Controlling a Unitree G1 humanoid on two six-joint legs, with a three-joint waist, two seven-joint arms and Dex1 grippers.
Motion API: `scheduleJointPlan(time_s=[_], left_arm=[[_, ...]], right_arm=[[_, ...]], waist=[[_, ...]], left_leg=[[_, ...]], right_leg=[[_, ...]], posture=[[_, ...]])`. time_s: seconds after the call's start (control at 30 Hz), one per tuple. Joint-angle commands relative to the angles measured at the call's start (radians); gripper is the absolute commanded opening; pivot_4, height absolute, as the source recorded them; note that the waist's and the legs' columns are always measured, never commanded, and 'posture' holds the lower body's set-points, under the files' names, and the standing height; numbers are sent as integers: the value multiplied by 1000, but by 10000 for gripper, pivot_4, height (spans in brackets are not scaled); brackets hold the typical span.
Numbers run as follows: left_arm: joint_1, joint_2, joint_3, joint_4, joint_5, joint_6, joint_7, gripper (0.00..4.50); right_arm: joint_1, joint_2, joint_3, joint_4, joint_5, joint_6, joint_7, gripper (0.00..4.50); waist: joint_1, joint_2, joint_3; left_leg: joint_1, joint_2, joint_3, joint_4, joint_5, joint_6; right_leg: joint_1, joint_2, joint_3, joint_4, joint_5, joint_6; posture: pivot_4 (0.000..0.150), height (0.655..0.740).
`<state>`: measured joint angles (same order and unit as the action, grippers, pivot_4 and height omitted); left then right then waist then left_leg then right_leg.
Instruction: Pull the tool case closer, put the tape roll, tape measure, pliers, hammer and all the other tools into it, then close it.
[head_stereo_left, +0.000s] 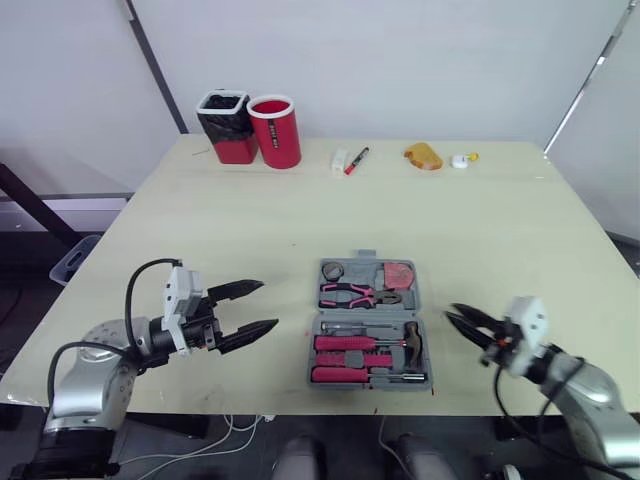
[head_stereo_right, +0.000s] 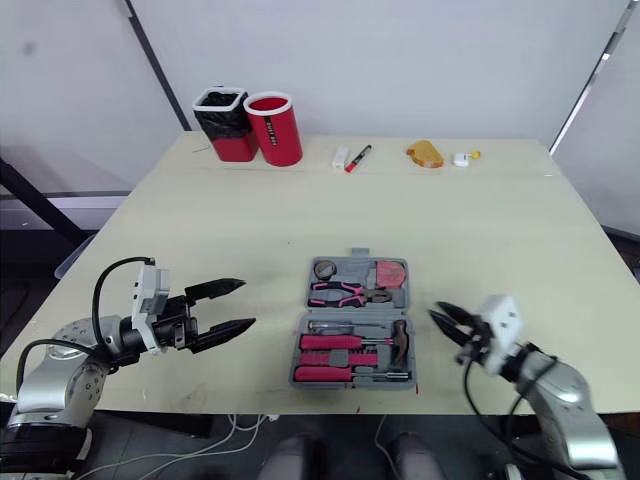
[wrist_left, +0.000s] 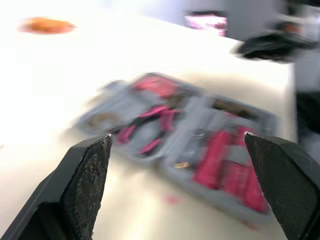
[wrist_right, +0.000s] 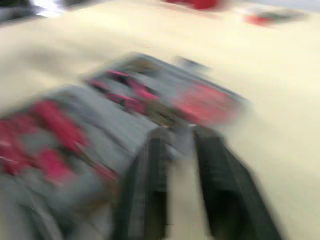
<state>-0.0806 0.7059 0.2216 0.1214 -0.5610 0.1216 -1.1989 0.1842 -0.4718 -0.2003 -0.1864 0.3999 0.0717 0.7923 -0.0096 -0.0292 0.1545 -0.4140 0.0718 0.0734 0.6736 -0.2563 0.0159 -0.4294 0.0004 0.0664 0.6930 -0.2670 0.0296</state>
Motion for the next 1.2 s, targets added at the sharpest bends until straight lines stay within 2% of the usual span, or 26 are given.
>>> scheduleJointPlan(time_s=[0.03, 0.17, 0.3, 0.43, 0.57, 0.77, 0.8, 0.83, 0.9, 0.93, 0.97, 1.0, 1.03, 1.07, 1.1, 1.13, 1.17, 1.2], left_arm=[[-18, -24, 51, 67, 25, -56, 55, 45000], [5, -23, 95, 159, 47, -90, 91, 45000], [43, -10, 143, 237, 74, -134, 123, 45000], [68, -6, 152, 262, 91, -150, 121, 45000], [56, -4, 97, 256, 118, -150, 67, 45000], [-56, -23, 2, 292, 180, -176, 28, 45000], [-77, -27, -12, 303, 188, -181, 21, 45000], [-97, -30, -26, 316, 197, -187, 15, 45000], [-146, -41, -65, 346, 222, -192, -3, 45000], [-168, -46, -87, 359, 235, -197, -16, 42403], [-187, -51, -104, 369, 246, -201, -24, 39801], [-205, -56, -119, 380, 255, -202, -32, 37437], [-220, -59, -132, 390, 264, -204, -40, 31747], [-235, -62, -144, 401, 271, -207, -48, 28264], [-251, -64, -156, 414, 279, -210, -58, 23420], [-263, -65, -165, 427, 285, -216, -67, 17328], [-282, -66, -183, 444, 298, -222, -80, 14900], [-302, -69, -200, 460, 310, -224, -93, 8668]], right_arm=[[66, -9, -110, -6, 39, -61, 0, 26344], [183, 2, -215, 19, 72, -107, 12, 44058], [269, 19, -285, 50, 91, -140, 11, 44652], [290, 16, -315, 75, 97, -140, -1, 44652], [227, -31, -268, 81, 75, -75, -1, 44652], [60, -99, -140, 72, 71, 64, 22, 44652], [31, -105, -119, 75, 65, 77, 22, 40760], [4, -112, -100, 81, 55, 84, 25, 39484], [-65, -123, -47, 98, 30, 110, 28, 31491], [-101, -130, -11, 111, 8, 115, 39, 25751], [-131, -135, 19, 123, -9, 121, 49, 23154], [-159, -139, 48, 139, -25, 128, 59, 17358], [-183, -140, 72, 156, -41, 130, 66, 11673], [-207, -141, 92, 175, -57, 126, 71, 8181], [-233, -141, 118, 197, -75, 121, 82, 3187], [-253, -140, 137, 214, -89, 118, 88, 0], [-285, -138, 168, 242, -114, 110, 96, 0], [-316, -135, 199, 267, -138, 106, 105, 0]], waist=[[-1, 0, 0], [-7, 0, -1], [-6, 1, -1], [-5, 1, -1], [-6, 1, -2], [-3, 1, -2], [-3, 1, -2], [-3, 1, -2], [-3, 1, -2], [-3, 1, -2], [-3, 1, -2], [-3, 1, -2], [-3, 1, -2], [-3, 1, -2], [-3, 1, -2], [-3, 1, -2], [-3, 1, -2], [-3, 1, -2]], left_leg=[[0, 0, 0, 0, 0, 0], [1, 0, 0, 0, 0, 0], [1, 1, 1, 0, 0, 0], [2, 1, 1, 0, 0, 0], [2, 1, 2, 0, 0, 0], [3, 0, 1, 0, 0, 0], [3, 0, 1, 0, 0, 0], [2, 0, 1, 0, 0, 0], [2, 0, 1, 0, 0, 0], [2, 0, 1, 1, 0, 0], [2, 0, 1, 1, 0, 0], [2, 0, 1, 1, 0, 0], [2, 0, 1, 2, 0, 0], [2, 0, 1, 2, 0, 0], [1, 0, 0, 2, 0, 0], [1, 0, 0, 2, 0, 0], [1, 0, 0, 2, 0, 0], [1, 0, 0, 2, 0, 0]], right_leg=[[0, 0, 0, 0, 0, 0], [0, 1, 1, 1, 0, 0], [1, 1, 2, 1, 0, 0], [1, 0, 2, 1, 0, 0], [1, 0, 2, 1, 0, 0], [2, 1, 2, 2, 0, 0], [2, 1, 2, 2, 0, 0], [2, 1, 2, 2, 0, 0], [2, 1, 2, 1, 0, 0], [2, 1, 2, 1, 0, 0], [2, 1, 2, 1, 0, 0], [2, 1, 2, 1, 0, 0], [2, 1, 2, 2, 0, 0], [2, 1, 2, 2, 0, 0], [2, 1, 1, 2, 0, 0], [1, 2, 1, 2, 0, 0], [1, 2, 1, 2, 0, 0], [1, 2, 1, 2, 0, 0]], posture=[[1500, 7400], [1500, 7400], [1500, 7400], [1500, 7400], [1500, 7400], [1500, 7400], [1500, 7400], [1500, 7400], [1500, 7400], [1500, 7400], [1500, 7400], [1500, 7400], [1500, 7400], [1500, 7400], [1500, 7400], [1500, 7400], [1500, 7400], [1500, 7400]])
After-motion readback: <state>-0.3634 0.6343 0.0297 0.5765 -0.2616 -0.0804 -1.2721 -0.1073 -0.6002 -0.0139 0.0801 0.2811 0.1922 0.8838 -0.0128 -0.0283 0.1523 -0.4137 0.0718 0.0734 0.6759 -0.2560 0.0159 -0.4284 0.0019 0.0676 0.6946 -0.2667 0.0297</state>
